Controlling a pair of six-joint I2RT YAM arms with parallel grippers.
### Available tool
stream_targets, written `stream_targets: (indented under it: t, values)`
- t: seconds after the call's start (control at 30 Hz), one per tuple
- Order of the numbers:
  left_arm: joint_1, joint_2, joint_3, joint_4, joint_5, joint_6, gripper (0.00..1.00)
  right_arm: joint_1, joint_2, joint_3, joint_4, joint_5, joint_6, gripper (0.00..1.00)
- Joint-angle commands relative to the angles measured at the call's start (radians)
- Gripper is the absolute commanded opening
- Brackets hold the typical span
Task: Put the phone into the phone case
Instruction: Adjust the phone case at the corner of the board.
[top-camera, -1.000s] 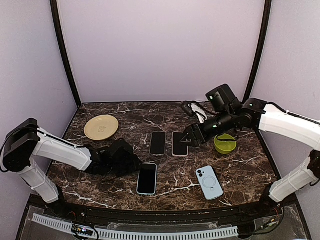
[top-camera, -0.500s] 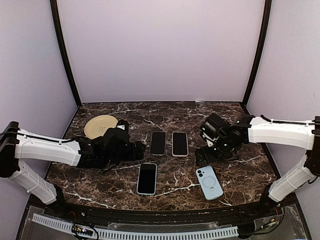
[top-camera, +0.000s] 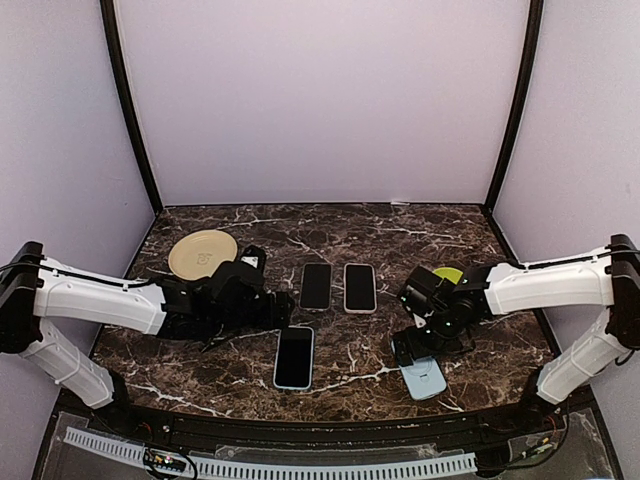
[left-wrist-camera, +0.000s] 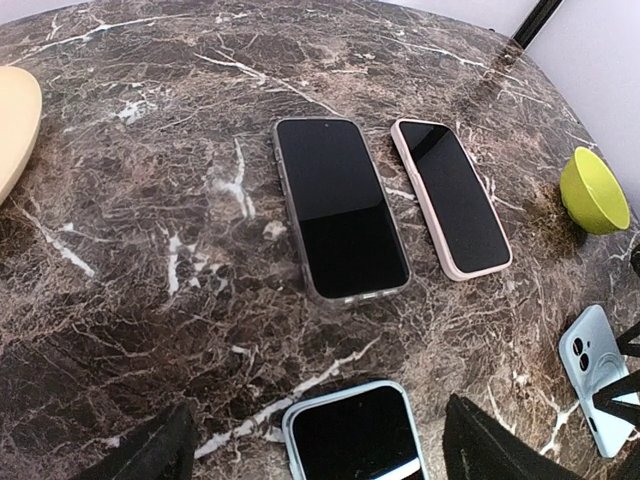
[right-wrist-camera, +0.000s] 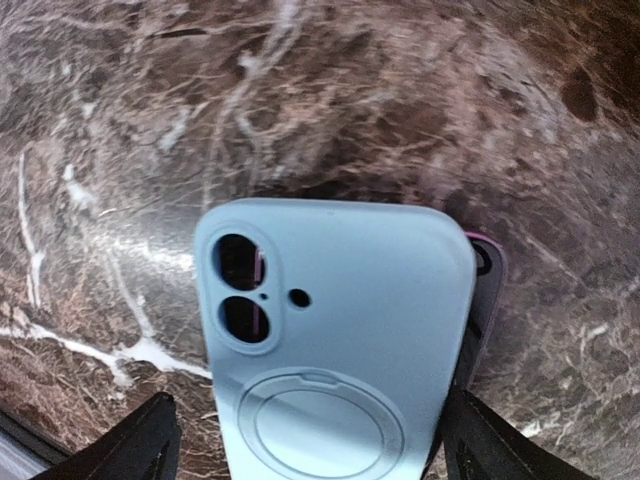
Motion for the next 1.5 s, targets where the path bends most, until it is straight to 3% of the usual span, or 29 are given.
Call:
stream_targets:
  t: [0.0,0.17,0.37,0.57,0.73,0.83,0.97,1.3,1.47]
  values:
    - [-0.003,0.003,0.012,0.016,0.013,0.016,0.88,0.019,0.012,-0.026,0.111,-0.060,0.034,0.84]
    - [-0.003,0.007,0.020,0.020,0.015,0.025,0.88,0.053,0.047,0.003,0.081,0.000,0.060,0.78]
    - [-0.004,0.017,0.031,0.051,0.067,0.065,0.85,0.109,0.035,0.075,0.054,0.020,0.092,0.78]
    - [-0.093,0.142,0.131,0.147,0.285,0.292,0.68,0.131,0.015,0.061,0.104,-0.050,0.112,0.78]
    - [-0.150,0.291,0.202,0.173,0.466,0.388,0.49,0.131,-0.031,-0.006,0.213,-0.158,0.135,0.76]
    - [-0.173,0.346,0.228,0.209,0.613,0.472,0.38,0.130,-0.063,-0.041,0.244,-0.174,0.152,0.75]
    - [-0.216,0.414,0.242,0.244,0.703,0.568,0.28,0.130,-0.085,-0.087,0.255,-0.169,0.163,0.75]
    - [-0.250,0.497,0.279,0.183,0.754,0.700,0.22,0.125,-0.055,-0.149,0.326,-0.210,0.154,0.74]
    - [-0.248,0.520,0.265,0.163,0.653,0.725,0.16,0.125,-0.078,-0.159,0.382,-0.260,0.163,0.69]
